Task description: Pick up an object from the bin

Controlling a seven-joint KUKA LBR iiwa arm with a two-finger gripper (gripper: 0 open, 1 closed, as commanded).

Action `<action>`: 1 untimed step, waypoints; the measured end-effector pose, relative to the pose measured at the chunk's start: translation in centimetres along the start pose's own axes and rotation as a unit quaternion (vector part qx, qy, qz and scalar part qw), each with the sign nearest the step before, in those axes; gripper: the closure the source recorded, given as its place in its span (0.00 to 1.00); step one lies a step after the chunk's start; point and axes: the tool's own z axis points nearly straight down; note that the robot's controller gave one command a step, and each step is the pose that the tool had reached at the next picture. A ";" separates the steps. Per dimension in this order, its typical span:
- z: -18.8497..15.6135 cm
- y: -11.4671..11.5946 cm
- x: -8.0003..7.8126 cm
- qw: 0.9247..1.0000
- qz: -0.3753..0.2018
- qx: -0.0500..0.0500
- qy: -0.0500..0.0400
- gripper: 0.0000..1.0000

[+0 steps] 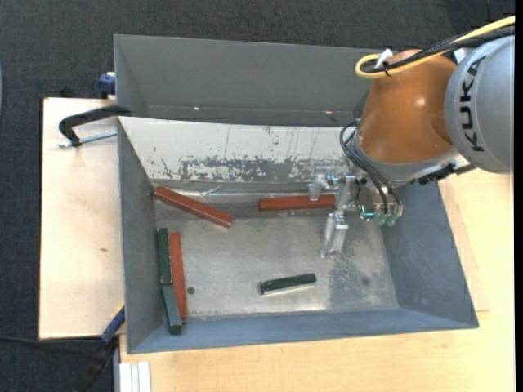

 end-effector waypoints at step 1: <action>2.2 0.7 1.7 0.999 -0.035 0.001 -0.006 0.00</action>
Offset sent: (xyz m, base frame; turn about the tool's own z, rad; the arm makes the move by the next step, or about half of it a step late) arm -0.0546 0.0518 -0.0986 -0.3776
